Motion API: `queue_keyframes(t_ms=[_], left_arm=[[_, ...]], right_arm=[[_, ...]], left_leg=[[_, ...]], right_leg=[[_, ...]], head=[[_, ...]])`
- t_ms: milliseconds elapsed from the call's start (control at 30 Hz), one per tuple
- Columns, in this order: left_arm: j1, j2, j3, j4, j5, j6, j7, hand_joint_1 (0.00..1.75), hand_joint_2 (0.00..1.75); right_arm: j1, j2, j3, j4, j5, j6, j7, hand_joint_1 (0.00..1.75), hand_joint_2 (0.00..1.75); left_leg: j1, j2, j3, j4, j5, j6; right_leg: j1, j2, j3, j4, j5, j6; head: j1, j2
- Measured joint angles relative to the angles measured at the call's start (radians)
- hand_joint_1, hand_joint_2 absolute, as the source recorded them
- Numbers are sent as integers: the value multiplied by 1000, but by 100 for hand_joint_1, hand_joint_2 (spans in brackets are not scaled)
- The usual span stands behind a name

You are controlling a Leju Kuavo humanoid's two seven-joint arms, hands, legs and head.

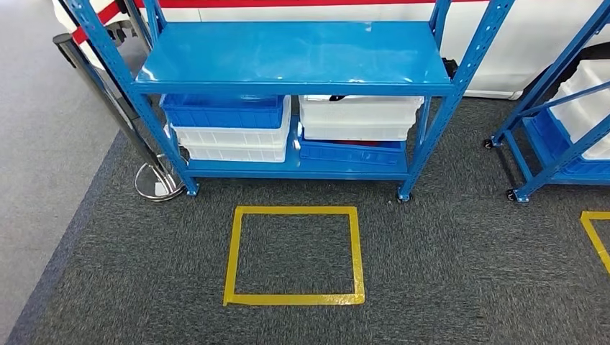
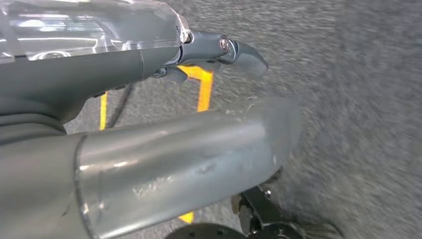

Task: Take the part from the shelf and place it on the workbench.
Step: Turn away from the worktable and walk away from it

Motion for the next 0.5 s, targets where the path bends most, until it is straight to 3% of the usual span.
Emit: queue_keyframes(t_ms=[33, 67, 133, 167, 200, 267, 333, 433, 500], left_arm=[[-1, 0, -1, 0, 0, 0, 0, 0, 0], [0, 1, -1, 1, 0, 0, 1, 0, 0], [1, 1, -1, 1, -2, 0, 2, 0, 0], [1, 1, -1, 1, -3, 0, 2, 0, 0], [1, 1, -1, 1, -4, 0, 2, 0, 0], [1, 1, -1, 1, -7, 0, 2, 0, 0], [1, 1, 0, 1, -9, -1, 3, 0, 0], [4, 1, 1, 1, -10, -1, 4, 0, 0], [5, 0, 1, 1, -10, -1, 4, 0, 0]], right_arm=[[-1, 0, 0, 0, 0, 0, 0, 0, 0], [-1, 0, 0, 0, 0, 0, 0, 0, 0], [-1, 0, -1, 2, 0, 0, 0, 0, 0], [-1, 0, -1, 2, 0, 0, 0, 0, 0], [-1, 0, -1, 3, 1, 0, 0, 0, 0], [-2, 0, -1, 5, 6, 0, -2, 0, 0], [-4, 0, -2, 7, 15, 0, -8, 0, 0], [-7, 0, -3, 9, 29, 2, -18, 0, 0], [-8, 0, -5, 10, 34, 3, -21, 0, 0]], left_leg=[[2, 4, -40, 58, -12, -6], [5, 7, -75, 99, -44, -13], [10, 10, -127, 125, -126, -21], [12, 11, -142, 113, -138, -22], [13, 12, -147, 80, -118, -21], [14, 15, -133, -28, -7, -15], [9, 19, -123, -104, 52, -5], [5, 19, -123, -122, 68, 18], [9, 19, -112, -137, 82, 32]], right_leg=[[-2, 0, 15, -9, -7, -4], [-2, 0, 29, -15, -16, -6], [-3, 1, 56, -20, -35, -5], [-3, 1, 68, -20, -44, -3], [-3, 1, 80, -20, -53, -1], [-3, 0, 101, -20, -68, 4], [-2, 0, 112, -21, -77, 14], [-1, -1, 118, -24, -85, 35], [-1, -1, 110, 4, -108, 45]], head=[[-1, 0], [-2, 0], [-2, 0], [-2, 0], [-2, 0], [-3, 0], [-4, 0], [-6, 0], [-4, 0]])
